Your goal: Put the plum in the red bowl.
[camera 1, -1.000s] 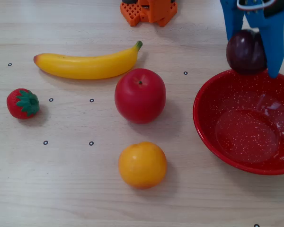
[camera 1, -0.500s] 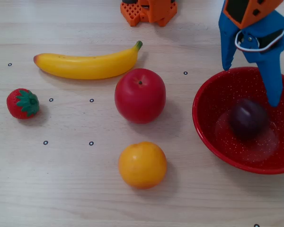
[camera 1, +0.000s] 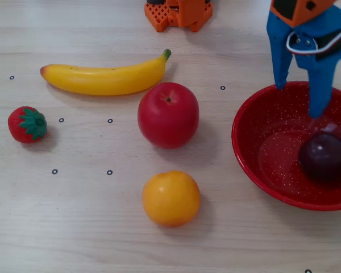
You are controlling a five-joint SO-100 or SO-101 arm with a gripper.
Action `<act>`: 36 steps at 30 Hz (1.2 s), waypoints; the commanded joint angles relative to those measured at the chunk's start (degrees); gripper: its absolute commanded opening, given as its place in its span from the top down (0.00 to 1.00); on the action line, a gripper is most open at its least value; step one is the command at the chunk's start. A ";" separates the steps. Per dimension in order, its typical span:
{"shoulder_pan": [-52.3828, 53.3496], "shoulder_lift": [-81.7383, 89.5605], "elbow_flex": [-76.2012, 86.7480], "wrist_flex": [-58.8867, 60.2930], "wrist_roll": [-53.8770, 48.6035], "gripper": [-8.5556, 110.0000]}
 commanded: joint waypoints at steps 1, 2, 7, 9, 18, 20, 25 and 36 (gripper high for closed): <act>-3.87 10.90 -4.57 -0.97 0.09 0.83; -4.57 12.13 -4.39 -0.97 -0.09 0.86; -8.35 18.98 -2.11 -0.44 0.53 0.93; -10.11 21.62 -1.14 -0.09 0.79 0.93; -19.51 35.77 10.20 -2.20 1.05 0.93; -22.06 40.96 16.00 -5.54 0.88 0.93; -28.92 56.25 36.12 -18.37 0.26 0.93; -35.42 84.37 71.10 -29.97 2.90 0.93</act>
